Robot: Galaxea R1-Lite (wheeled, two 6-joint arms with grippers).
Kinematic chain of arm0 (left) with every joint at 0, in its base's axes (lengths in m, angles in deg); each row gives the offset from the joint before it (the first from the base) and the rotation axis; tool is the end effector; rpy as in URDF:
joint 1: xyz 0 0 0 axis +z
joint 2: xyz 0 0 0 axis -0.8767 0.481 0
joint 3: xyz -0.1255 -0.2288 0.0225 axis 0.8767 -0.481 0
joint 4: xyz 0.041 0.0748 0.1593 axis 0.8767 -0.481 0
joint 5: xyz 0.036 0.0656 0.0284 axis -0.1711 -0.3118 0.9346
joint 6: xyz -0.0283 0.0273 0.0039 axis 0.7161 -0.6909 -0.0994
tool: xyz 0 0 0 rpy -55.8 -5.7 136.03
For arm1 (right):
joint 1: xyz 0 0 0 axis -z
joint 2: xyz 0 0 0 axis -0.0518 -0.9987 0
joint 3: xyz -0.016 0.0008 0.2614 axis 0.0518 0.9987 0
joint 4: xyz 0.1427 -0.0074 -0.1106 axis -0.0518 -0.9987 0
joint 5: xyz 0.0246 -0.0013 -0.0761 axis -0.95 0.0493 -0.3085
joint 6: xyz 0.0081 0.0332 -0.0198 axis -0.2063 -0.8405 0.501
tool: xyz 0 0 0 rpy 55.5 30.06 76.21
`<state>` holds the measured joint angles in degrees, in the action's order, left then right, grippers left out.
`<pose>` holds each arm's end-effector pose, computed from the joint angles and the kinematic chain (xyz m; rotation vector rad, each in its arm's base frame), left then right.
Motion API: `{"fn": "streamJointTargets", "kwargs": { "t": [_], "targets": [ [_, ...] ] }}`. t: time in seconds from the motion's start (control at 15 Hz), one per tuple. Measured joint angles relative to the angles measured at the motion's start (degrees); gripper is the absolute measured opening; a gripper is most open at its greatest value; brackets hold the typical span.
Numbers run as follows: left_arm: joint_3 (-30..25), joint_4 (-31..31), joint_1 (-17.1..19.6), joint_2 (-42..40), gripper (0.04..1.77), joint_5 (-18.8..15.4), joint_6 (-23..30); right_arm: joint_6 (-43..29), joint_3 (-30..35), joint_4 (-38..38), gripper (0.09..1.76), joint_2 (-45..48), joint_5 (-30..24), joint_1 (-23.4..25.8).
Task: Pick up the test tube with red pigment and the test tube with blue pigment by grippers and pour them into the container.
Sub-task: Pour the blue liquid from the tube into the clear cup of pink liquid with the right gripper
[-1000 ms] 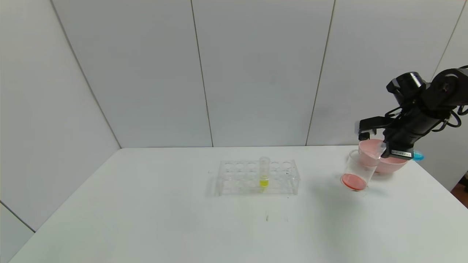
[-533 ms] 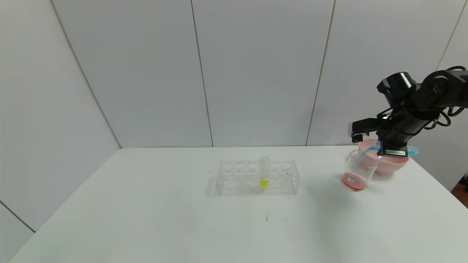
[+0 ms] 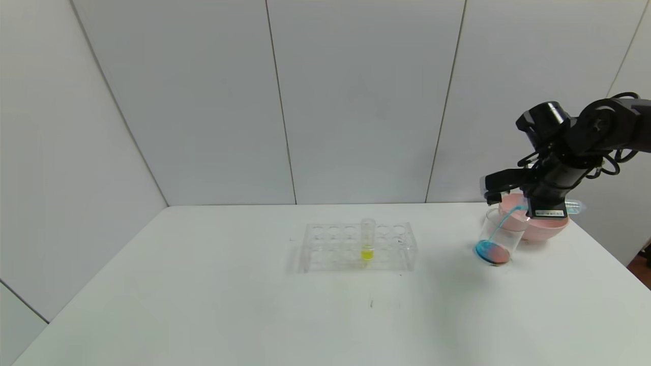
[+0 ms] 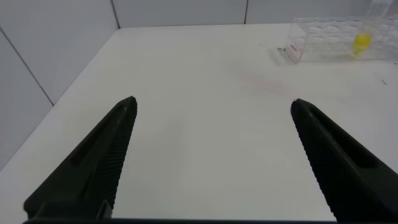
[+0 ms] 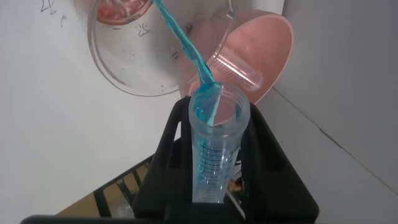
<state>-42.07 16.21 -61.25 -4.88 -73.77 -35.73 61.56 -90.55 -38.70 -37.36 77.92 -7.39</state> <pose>0.0219 0.0000 0.0752 0.0000 0.0025 0.0000 0.3828 0.0162 0.1667 -1.3977 1.0182 0.4467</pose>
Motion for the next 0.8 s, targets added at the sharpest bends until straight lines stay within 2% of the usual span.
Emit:
{"fn": "streamJointTargets", "kwargs": {
  "t": [0.2,0.8],
  "targets": [
    [0.0,0.0,0.0,0.0,1.76,0.0,0.0,4.9,0.0,0.5,0.50,0.5,7.3,-0.8],
    [0.0,0.0,0.0,0.0,1.76,0.0,0.0,9.0,0.0,3.0,0.50,0.3,11.7,-2.2]
  ]
}}
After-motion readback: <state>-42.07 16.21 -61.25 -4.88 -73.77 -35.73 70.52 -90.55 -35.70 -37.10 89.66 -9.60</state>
